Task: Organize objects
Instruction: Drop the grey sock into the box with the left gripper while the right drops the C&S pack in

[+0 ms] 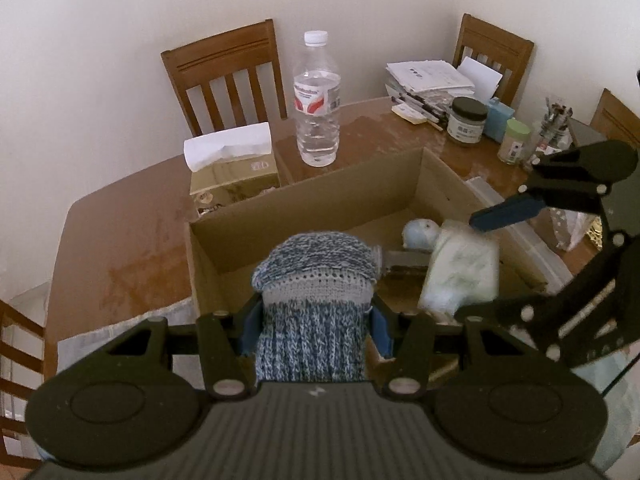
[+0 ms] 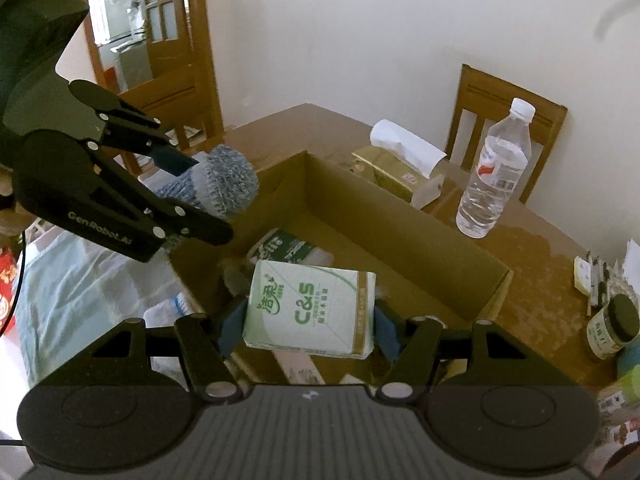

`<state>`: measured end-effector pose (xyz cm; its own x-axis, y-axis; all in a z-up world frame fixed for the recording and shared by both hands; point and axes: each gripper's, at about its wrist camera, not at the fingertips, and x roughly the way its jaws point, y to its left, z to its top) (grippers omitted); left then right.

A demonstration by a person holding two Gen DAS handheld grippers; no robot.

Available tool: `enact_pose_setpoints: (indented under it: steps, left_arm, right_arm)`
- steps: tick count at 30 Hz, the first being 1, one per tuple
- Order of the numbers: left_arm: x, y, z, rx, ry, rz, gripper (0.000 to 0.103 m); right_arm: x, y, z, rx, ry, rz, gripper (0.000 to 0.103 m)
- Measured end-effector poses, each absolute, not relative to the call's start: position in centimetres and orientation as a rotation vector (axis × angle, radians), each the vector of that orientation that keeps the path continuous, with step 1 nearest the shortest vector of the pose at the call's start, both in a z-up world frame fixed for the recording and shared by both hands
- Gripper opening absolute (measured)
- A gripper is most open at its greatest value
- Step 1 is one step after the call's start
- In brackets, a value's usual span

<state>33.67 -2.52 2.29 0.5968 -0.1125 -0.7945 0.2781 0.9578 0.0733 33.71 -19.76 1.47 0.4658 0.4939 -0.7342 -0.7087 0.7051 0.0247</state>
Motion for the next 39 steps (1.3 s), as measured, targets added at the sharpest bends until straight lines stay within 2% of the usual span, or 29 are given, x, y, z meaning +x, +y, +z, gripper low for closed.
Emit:
enact_pose_setpoints:
  steps: [9, 19, 21, 22, 23, 25, 39]
  left_arm:
    - [36.5, -2.6, 1.0, 0.215, 0.926, -0.274, 0.053]
    - [40.1, -2.6, 0.5, 0.247, 0.922, -0.266, 0.053]
    - [40.8, -2.3, 0.4, 0.255, 0.906, -0.239, 0.058]
    - [41.1, -2.1, 0.4, 0.258, 0.898, -0.224, 0.065]
    - [41.3, -1.9, 0.3, 0.258, 0.892, -0.203, 0.08]
    - [41.6, -1.6, 0.1, 0.259, 0.878, -0.163, 0.095]
    - [37.8, -1.3, -0.3, 0.234, 0.867, -0.162, 0.097]
  right_arm:
    - [33.2, -20.5, 1.0, -0.304, 0.801, 0.676, 0.099]
    - [32.7, -22.5, 1.9, -0.274, 0.806, 0.599, 0.1]
    - [32.6, -22.8, 2.1, -0.267, 0.805, 0.585, 0.101]
    - [32.6, -23.0, 2.1, -0.265, 0.805, 0.579, 0.102]
    - [32.5, -23.1, 2.1, -0.262, 0.806, 0.572, 0.103]
    - [32.3, -23.3, 2.0, -0.26, 0.807, 0.561, 0.103]
    - [30.5, -23.5, 0.4, -0.248, 0.861, 0.525, 0.103]
